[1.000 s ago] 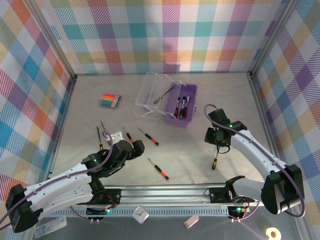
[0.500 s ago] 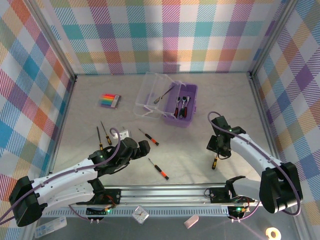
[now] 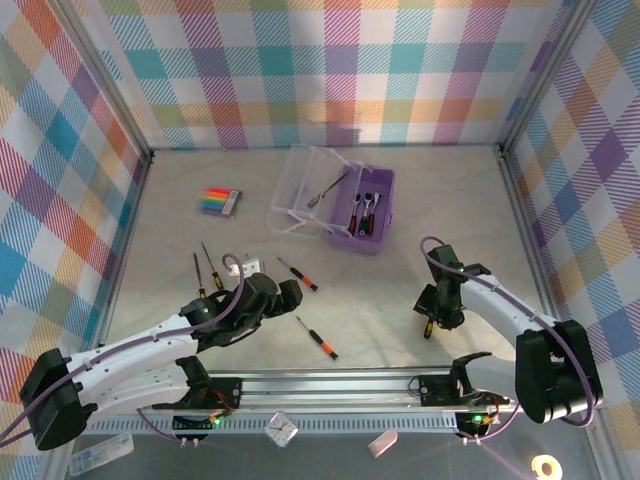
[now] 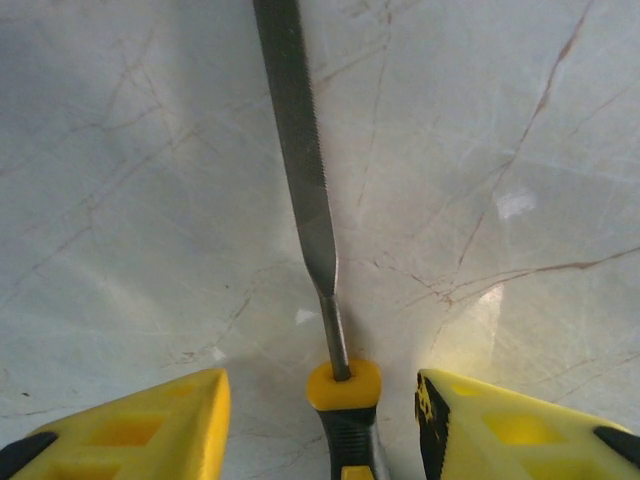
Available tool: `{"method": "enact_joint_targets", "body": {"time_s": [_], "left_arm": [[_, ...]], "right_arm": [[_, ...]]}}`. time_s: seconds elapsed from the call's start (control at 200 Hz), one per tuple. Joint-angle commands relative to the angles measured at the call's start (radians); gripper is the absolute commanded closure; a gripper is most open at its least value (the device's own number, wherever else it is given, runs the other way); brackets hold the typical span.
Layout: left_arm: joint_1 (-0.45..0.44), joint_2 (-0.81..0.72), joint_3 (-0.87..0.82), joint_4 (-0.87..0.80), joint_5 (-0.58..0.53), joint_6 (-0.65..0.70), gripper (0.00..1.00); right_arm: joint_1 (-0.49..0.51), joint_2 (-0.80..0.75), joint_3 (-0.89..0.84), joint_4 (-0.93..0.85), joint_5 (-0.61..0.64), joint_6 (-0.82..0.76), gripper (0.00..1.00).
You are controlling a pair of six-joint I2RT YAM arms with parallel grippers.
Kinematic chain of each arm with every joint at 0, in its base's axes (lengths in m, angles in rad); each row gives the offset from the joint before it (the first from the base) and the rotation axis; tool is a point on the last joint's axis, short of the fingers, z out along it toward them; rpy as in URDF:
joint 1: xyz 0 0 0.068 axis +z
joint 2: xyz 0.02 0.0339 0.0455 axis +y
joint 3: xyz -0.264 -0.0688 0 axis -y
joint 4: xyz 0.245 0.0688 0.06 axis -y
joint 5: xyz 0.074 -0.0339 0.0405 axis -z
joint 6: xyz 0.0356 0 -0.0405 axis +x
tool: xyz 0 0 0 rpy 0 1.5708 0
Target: Pack the tool kit
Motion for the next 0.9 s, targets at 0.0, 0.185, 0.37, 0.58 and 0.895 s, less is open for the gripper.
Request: {"method": "enact_joint_targets", "body": {"time_s": [0.0, 0.185, 0.37, 0.58, 0.895], "left_arm": [[-0.009, 0.016, 0.030, 0.014, 0.010, 0.021, 0.00], [-0.009, 0.028, 0.049, 0.009, 0.017, 0.029, 0.00], [-0.009, 0.032, 0.049, 0.008, 0.015, 0.029, 0.00], [-0.009, 0.026, 0.052, -0.002, 0.007, 0.030, 0.00], [-0.009, 0.027, 0.060, -0.016, -0.004, 0.036, 0.00]], "right_arm": [[-0.005, -0.005, -0.008, 0.001, -0.007, 0.022, 0.48], [-0.004, -0.006, -0.017, 0.017, -0.036, 0.024, 0.55], [-0.004, 0.010, -0.011, 0.031, -0.038, 0.011, 0.63], [-0.004, 0.057, -0.021, 0.072, -0.073, 0.016, 0.64], [-0.004, 0.044, -0.022, 0.105, -0.092, -0.010, 0.78]]}}
